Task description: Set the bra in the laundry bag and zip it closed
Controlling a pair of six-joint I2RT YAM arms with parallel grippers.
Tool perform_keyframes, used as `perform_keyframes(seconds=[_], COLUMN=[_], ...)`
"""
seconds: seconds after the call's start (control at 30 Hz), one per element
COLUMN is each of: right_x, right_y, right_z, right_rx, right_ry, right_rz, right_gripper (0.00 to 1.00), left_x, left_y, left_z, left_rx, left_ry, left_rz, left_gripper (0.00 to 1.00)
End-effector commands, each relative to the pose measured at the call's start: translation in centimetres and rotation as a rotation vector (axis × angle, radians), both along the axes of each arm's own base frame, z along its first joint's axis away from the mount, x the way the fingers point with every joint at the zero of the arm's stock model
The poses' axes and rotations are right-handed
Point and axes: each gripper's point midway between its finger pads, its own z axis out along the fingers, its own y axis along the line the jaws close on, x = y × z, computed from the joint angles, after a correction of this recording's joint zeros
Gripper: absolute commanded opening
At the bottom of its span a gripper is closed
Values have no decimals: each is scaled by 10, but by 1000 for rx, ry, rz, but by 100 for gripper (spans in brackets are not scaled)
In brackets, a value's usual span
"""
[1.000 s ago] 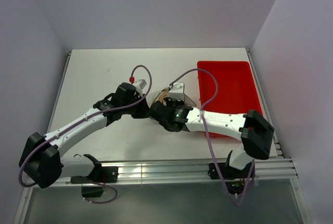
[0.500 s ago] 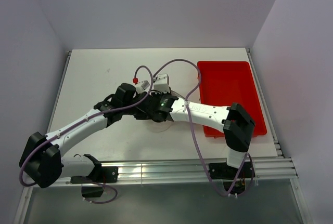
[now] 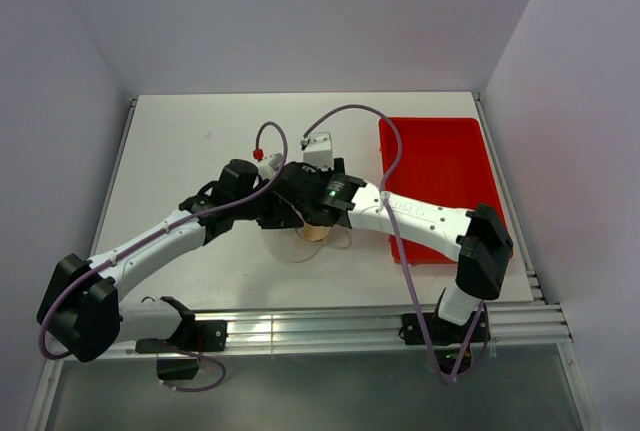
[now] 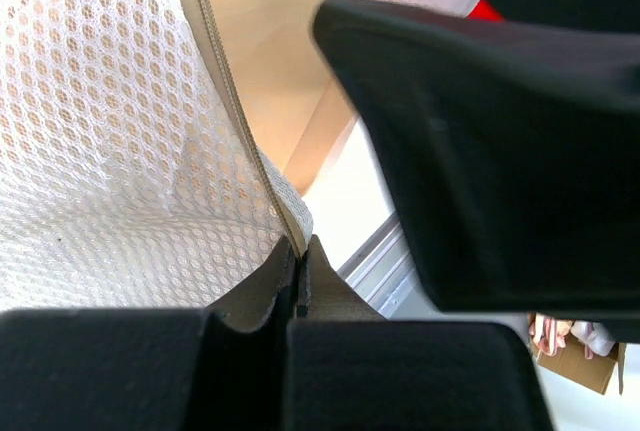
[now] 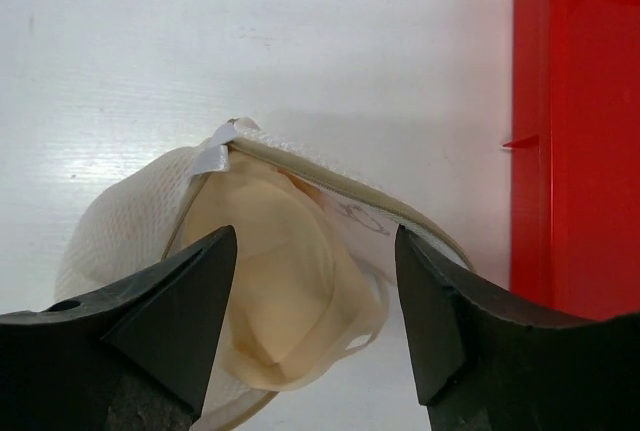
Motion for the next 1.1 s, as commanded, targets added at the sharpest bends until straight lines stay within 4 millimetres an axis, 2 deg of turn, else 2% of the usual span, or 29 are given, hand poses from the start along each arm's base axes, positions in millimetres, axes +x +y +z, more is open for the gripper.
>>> perform_keyframes(seconds=[0.0, 0.17, 0.2, 0.23, 0.27, 0.3, 0.33, 0.37, 0.4, 0.47, 0.5, 0.57, 0.6, 0.63, 0.67, 0.77, 0.8, 0.83, 0.97, 1.07], right_x=[2, -2, -4, -7, -10, -13, -16, -18, -19, -23, -25, -33, -35, -38, -43, -47, -49, -50, -50, -48], right_y=[2, -23, -29, -35, -38, -39, -43, -45, -47, -52, -53, -47, -46, -44, -44, -45, -48, -49, -51, -42], right_z=[25, 42, 35, 45, 47, 38, 47, 47, 37, 34, 24, 18, 8, 9, -2, -1, -8, -7, -23, -37], right_rx=[100, 91, 85, 119, 126, 142, 180, 185, 188, 202, 203, 249, 268, 292, 295, 350, 351, 365, 357, 367], right_ry=[-25, -60, -57, -78, -83, -72, -90, -93, -87, -88, -81, -66, -63, -67, -45, -73, -72, -79, -72, -71], right_rz=[23, -6, -7, -4, 14, 31, 45, 62, 68, 81, 90, 147, 165, 182, 202, 212, 211, 211, 204, 229], right_gripper=[72, 74, 74, 74, 75, 76, 76, 77, 77, 77, 77, 76, 76, 75, 75, 73, 73, 73, 66, 60], left_x=[2, 4, 3, 3, 3, 4, 4, 4, 5, 5, 5, 6, 5, 6, 6, 6, 7, 7, 7, 7], left_y=[-3, -1, -1, -1, 0, 0, 0, 0, 1, 1, 1, 1, 2, 1, 2, 3, 4, 4, 3, 3], left_z=[9, 7, 7, 6, 5, 5, 4, 4, 3, 3, 3, 2, 2, 3, 1, 2, 2, 3, 3, 2], left_rx=[-41, -43, -45, -44, -42, -43, -43, -43, -41, -42, -40, -39, -38, -39, -34, -31, -29, -30, -28, -27], left_ry=[-27, -20, -17, -17, -15, -17, -16, -14, -12, -12, -12, -9, -7, -10, -6, -10, -10, -11, -10, -7], left_rz=[-15, -14, -16, -18, -17, -15, -17, -17, -16, -17, -16, -15, -16, -17, -15, -15, -11, -11, -14, -15], left_gripper=[0, 0, 0, 0, 0, 0, 0, 0, 0, 0, 0, 0, 0, 0, 0, 0, 0, 0, 0, 0])
